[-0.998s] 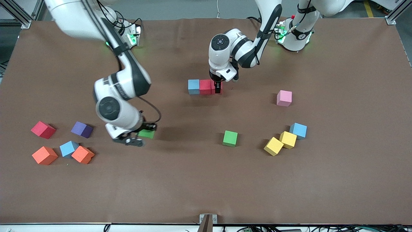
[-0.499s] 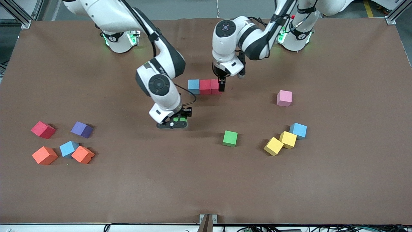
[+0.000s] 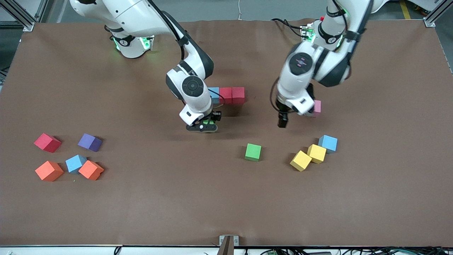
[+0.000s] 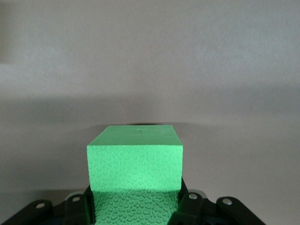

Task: Arrange 11 blocks into digit 3
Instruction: 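Grasp the light blue cube with the left gripper while the right places green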

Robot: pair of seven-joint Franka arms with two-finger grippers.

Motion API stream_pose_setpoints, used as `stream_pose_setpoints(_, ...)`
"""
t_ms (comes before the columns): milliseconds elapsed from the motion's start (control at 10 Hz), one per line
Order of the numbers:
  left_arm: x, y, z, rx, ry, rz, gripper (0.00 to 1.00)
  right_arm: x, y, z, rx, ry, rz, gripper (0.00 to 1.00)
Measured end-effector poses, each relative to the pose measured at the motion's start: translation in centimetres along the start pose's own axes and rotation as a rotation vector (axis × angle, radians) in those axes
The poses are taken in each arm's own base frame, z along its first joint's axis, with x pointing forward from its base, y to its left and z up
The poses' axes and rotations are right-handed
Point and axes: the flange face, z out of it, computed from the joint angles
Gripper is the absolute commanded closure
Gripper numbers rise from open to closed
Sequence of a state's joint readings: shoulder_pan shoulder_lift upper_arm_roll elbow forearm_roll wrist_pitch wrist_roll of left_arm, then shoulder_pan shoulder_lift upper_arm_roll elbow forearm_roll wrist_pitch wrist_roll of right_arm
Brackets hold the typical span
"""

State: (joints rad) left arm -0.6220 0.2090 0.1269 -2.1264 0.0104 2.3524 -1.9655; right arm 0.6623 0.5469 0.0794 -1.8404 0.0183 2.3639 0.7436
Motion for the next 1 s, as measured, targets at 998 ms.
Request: stream_pose_setpoints(998, 21.8, 5.9, 7.6, 0.014, 0.027, 0.108, 0.0, -5.8, -1.1, 1.5, 0.008, 0.017, -0.007, 1.0)
